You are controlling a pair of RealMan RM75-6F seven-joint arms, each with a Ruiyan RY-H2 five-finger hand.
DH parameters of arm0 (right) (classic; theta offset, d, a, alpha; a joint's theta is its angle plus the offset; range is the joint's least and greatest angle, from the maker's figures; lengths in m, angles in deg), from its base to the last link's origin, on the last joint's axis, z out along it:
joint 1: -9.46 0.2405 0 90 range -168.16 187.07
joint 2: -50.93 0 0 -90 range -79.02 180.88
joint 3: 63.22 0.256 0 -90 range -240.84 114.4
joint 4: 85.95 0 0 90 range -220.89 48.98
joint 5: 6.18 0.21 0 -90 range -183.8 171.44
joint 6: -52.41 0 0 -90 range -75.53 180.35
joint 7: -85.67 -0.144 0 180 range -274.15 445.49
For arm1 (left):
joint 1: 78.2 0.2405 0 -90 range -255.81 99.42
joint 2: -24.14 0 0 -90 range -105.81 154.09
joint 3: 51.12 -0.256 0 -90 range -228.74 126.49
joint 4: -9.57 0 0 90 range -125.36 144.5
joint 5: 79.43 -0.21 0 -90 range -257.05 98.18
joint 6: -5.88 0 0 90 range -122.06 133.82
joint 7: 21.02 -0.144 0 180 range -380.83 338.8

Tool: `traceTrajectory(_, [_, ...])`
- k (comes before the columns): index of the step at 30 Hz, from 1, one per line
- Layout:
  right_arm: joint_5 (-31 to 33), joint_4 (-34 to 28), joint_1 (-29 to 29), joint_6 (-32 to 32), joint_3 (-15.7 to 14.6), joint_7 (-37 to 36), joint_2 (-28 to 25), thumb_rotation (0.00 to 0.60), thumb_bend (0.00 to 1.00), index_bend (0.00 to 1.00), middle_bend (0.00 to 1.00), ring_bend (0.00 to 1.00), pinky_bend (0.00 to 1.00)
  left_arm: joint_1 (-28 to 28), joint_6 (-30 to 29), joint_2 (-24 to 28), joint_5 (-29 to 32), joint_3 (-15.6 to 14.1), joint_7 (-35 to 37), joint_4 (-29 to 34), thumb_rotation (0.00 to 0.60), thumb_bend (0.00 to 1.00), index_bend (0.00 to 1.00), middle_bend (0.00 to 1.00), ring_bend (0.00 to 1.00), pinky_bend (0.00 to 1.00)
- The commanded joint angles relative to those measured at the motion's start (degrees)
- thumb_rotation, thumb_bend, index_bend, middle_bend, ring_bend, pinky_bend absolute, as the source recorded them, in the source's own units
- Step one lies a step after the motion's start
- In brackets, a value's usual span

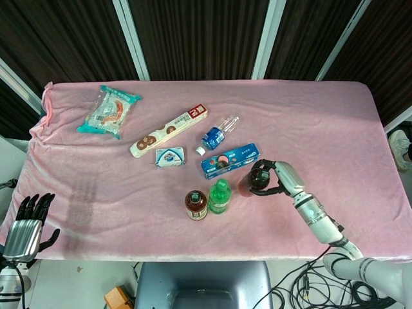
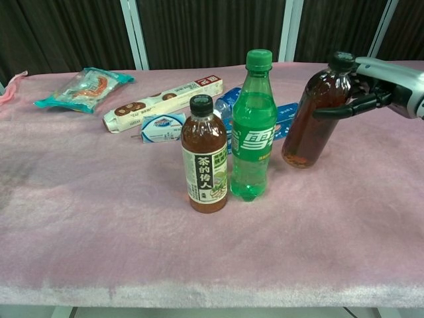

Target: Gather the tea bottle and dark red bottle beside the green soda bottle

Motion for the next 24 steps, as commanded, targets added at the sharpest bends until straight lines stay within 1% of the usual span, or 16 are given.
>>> traceTrajectory(1, [0.4,-3.3,0.1,-1.3,-0.9,1.3,-1.0,0.600,0.29,0.95,0.60,0.57,0.54,0.0,0.2,0.0,-0.1,0.1,0.0,0.0,0.600,0.31,0.00,0.08,0.00,0.00])
traceTrajectory(4, [1.0,-4.5,0.5,-2.6,-1.1,2.6,-1.0,0.600,0.29,0.95,0.60,0.57,0.54,0.1,0.3,0.1,-0.2,0.1,0.0,0.0,0.600,0.31,0.00,0.08,0.00,0.00])
traceTrajectory(13, [3.9,-5.2,1.3,-4.9,-0.7,7.5,0.4,0.600,0.29,0.95,0.60,0.57,0.54,0.1,1.0,0.4,-0.1,0.4,0.1,0.3,0.600,0.31,0.00,0.08,0.00,0.00])
traceTrajectory(16, [4.3,-5.0,1.6,-5.6,-0.8,8.1,0.7,0.600,0.29,0.93,0.60,0.57,0.54,0.1,1.2,0.4,-0.2,0.4,0.1,0.4,0.600,0.31,0.00,0.08,0.00,0.00])
traceTrajectory(18, [4.4,-4.9,1.8,-6.1,-1.0,8.3,0.8,0.600,0.29,0.87,0.60,0.57,0.54,0.1,1.5,0.5,-0.2,0.3,0.1,0.5,0.600,0.31,0.00,0.08,0.00,0.00])
traceTrajectory(20, [4.6,-4.7,1.9,-6.4,-1.1,8.3,0.9,0.600,0.29,0.80,0.59,0.55,0.54,0.1,1.8,0.6,-0.2,0.3,0.1,0.6,0.600,0.31,0.00,0.08,0.00,0.00])
traceTrajectory(21, [4.6,-4.6,1.9,-6.4,-1.1,8.4,0.9,0.600,0.29,0.74,0.58,0.53,0.54,0.1,1.8,0.7,-0.2,0.4,0.0,0.7,0.600,0.31,0.00,0.08,0.00,0.00])
traceTrajectory(22, [4.6,-4.6,1.9,-6.5,-1.2,8.2,0.9,0.600,0.29,0.68,0.55,0.51,0.54,0.1,1.9,0.7,-0.2,0.4,0.0,0.7,0.600,0.31,0.00,0.08,0.00,0.00])
traceTrajectory(24, [4.1,-4.9,2.0,-6.7,-1.5,7.2,0.6,0.600,0.29,0.52,0.44,0.44,0.48,0.2,1.9,0.7,0.0,0.5,-0.1,0.8,0.600,0.31,0.00,0.08,0.00,0.00])
